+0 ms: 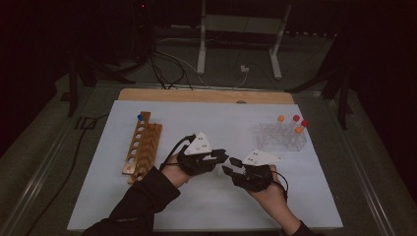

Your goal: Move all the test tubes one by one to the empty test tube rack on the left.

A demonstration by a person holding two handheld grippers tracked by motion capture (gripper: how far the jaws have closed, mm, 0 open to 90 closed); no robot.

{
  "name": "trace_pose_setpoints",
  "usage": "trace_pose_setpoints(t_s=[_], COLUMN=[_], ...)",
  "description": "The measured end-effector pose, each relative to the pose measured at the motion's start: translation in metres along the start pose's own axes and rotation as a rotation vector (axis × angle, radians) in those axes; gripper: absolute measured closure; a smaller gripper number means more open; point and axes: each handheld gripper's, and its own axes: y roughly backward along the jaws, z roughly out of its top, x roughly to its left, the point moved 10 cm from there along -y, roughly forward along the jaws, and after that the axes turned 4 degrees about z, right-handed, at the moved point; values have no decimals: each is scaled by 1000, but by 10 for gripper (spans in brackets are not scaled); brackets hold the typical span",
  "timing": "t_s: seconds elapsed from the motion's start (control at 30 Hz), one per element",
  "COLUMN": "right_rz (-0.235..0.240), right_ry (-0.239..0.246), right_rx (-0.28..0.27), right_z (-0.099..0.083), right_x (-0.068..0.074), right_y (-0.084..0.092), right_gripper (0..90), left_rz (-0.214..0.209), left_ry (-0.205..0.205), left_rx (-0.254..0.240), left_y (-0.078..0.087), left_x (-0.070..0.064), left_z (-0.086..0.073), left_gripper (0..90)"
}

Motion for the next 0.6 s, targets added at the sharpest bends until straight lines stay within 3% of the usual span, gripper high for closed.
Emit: trace_pose_setpoints(t_s=[0.4,0.6], right_rz=[-20,-29], right_ry=[-11,-27], right_rx=[-55,-53], right_z=[8,9], right_x=[-3,-5], right_y=[6,5], right_gripper=[192,87], left_rz=[109,164], left_ry=[22,39], left_rx=[-10,-4], left_y=[39,59], left_x=[42,64], left_z=[4,2], left_gripper=[778,778])
